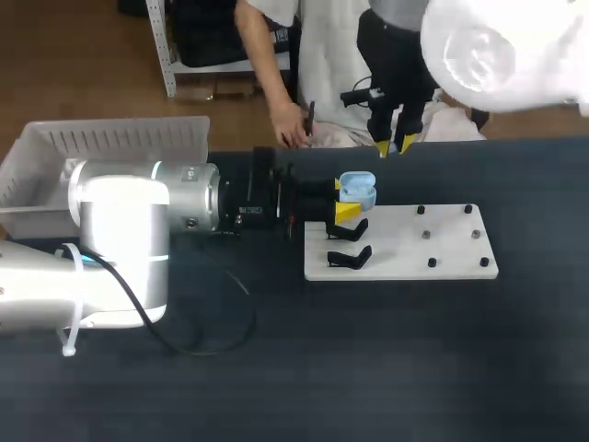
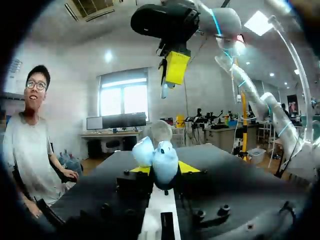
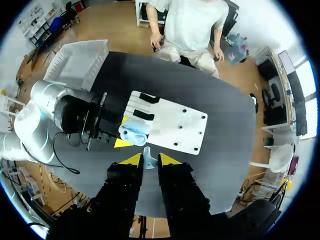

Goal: Pick up each earbud case from the left stands, insert the matching earbuds, close the lid, and place the case in the box.

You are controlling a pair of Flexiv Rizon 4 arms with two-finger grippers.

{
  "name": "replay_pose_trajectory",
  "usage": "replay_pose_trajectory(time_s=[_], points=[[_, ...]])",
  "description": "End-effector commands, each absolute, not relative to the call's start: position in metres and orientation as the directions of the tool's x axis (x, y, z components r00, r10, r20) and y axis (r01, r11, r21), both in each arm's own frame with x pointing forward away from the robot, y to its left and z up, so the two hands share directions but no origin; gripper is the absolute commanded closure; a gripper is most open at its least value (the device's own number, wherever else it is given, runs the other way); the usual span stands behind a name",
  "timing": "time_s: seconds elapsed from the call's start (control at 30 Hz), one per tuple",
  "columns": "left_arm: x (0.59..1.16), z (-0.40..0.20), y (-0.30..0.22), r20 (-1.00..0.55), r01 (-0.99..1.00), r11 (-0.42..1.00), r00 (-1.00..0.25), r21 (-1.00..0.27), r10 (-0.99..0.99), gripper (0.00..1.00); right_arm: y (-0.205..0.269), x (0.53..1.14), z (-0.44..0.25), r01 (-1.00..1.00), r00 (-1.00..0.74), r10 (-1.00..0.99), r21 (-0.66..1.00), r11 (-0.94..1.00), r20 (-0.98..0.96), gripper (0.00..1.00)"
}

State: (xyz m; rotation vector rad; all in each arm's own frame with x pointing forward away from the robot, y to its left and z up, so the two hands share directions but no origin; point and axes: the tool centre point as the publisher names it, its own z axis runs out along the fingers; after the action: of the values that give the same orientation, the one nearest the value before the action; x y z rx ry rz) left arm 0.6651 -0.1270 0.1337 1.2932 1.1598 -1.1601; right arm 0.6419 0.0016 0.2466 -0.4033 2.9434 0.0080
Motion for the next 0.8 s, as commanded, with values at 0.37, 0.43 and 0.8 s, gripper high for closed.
replay_pose_trajectory(time_s=[0.37,0.43,0.8], points=[[0.664,0.133,-0.128,-0.996,0.996,-0.029,0.081,0.08,0.029,1.0,0.004,0.645,0.248,-0.268,-0.953,-0.268,-0.02,0.963,-0.141,1.0],[0.664,0.133,-0.128,-0.996,0.996,-0.029,0.081,0.08,0.029,1.0,0.006,0.645,0.248,-0.268,-0.953,-0.268,-0.017,0.963,-0.141,1.0],[0.664,0.133,-0.128,-0.996,0.996,-0.029,0.081,0.08,0.029,1.0,0.031,0.633,0.24,-0.233,-0.956,-0.253,-0.139,0.962,-0.151,1.0]])
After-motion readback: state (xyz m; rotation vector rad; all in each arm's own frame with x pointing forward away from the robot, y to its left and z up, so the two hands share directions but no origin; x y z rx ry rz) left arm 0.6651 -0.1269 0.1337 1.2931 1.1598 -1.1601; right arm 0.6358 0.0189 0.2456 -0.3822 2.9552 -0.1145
